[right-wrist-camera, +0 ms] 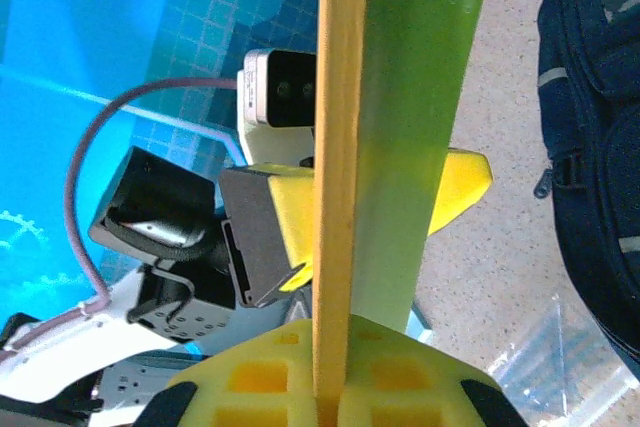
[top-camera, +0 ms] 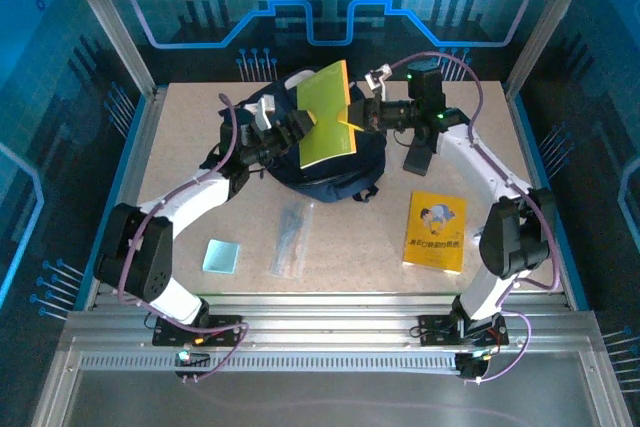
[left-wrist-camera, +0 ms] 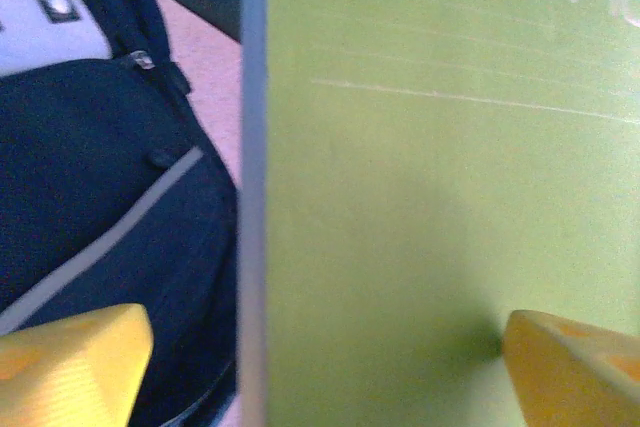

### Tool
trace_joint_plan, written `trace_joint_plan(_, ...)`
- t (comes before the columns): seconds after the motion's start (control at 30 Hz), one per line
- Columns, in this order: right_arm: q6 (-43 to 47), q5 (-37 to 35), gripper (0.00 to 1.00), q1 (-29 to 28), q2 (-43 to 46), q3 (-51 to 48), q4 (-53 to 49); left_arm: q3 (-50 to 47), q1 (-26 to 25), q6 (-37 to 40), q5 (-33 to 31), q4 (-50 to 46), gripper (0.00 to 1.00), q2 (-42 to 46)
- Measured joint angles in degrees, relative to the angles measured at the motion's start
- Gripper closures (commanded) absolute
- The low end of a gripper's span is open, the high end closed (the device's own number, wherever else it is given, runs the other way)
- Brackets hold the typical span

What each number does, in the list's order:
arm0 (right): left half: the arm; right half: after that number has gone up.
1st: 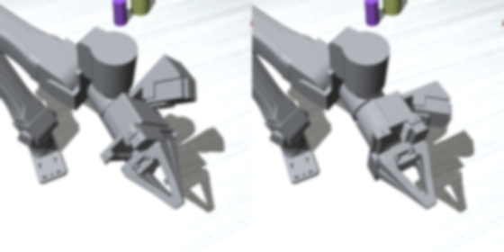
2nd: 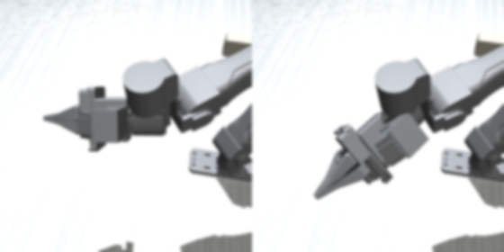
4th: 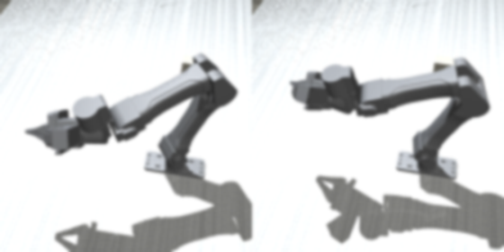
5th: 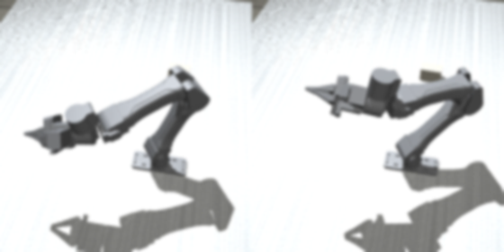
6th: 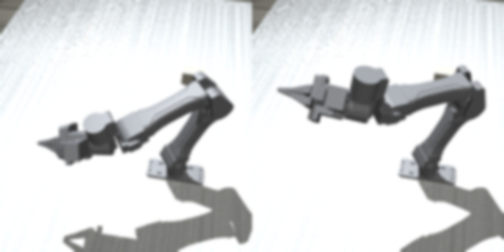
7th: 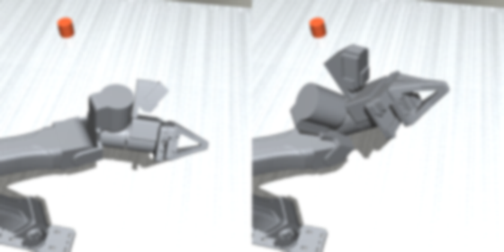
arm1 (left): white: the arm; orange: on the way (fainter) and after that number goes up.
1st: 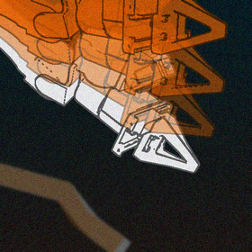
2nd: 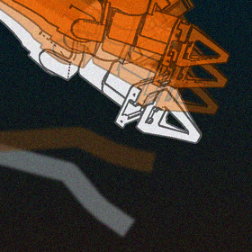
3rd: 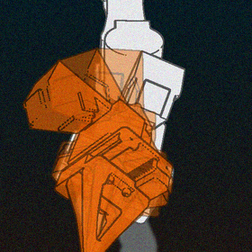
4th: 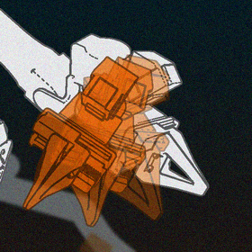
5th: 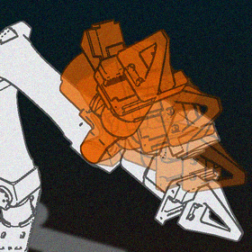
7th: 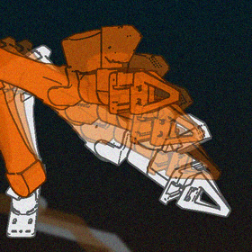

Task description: Pack the student bag

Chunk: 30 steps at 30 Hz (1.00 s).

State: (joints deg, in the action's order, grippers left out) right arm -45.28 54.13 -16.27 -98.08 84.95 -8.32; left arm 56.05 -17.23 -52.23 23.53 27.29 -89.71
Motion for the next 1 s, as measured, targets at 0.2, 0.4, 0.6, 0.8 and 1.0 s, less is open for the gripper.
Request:
trace_joint_plan(0.2,-1.3,1.8,1.0,0.7,-3.6,-0.4,2.4,-0.5,0.0,-3.4,2.3,6.1,0.35,-0.1)
trace_joint_plan(0.4,1.0,2.0,1.0,2.2,-6.4,-0.3,0.5,-1.8,0.2,-3.8,2.9,6.0,0.73,0.8)
trace_joint_plan(0.6,5.3,1.9,0.93,2.4,-9.8,4.2,-6.1,-1.8,0.3,-3.0,2.1,3.8,1.0,1.2)
trace_joint_plan(0.8,5.1,-3.5,0.08,2.1,-9.3,4.9,-7.7,-1.8,-0.1,-2.9,-0.4,2.1,1.0,1.2)
trace_joint_plan(1.0,-2.7,-14.2,0.0,0.0,0.1,-9.1,-1.5,-1.9,-0.6,-2.9,-9.9,-0.7,1.0,1.2)
